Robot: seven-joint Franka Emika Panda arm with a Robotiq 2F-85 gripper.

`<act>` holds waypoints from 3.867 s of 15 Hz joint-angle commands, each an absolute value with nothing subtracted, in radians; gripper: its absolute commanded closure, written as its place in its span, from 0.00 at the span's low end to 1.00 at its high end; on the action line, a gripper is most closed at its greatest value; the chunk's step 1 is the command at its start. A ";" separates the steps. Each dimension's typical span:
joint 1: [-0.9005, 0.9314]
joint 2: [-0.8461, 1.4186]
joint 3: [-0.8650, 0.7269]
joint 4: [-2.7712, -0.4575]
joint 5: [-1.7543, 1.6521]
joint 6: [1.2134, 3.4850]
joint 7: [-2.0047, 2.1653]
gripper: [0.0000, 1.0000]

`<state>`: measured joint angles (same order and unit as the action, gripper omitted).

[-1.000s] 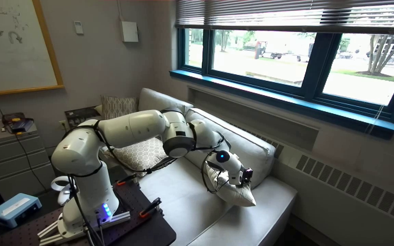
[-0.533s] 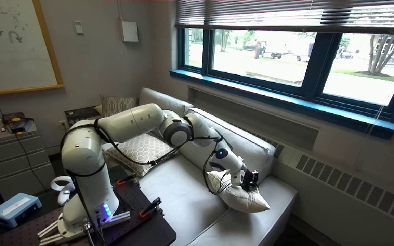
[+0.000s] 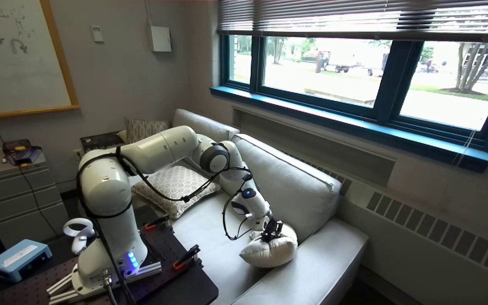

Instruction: Place the small pillow against the right armrest, move the pillow in the middle of the couch to the right side of the couch

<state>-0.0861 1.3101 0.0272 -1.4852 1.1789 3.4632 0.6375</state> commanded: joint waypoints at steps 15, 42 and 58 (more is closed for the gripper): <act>-0.348 1.200 0.328 -1.916 1.155 3.202 0.587 0.96; -1.441 1.476 0.848 -2.149 1.079 3.484 0.250 0.12; -1.280 1.078 0.852 -2.293 0.939 3.460 0.475 0.00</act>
<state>-1.3488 1.2181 0.8416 -2.2223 0.9487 3.4599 0.3881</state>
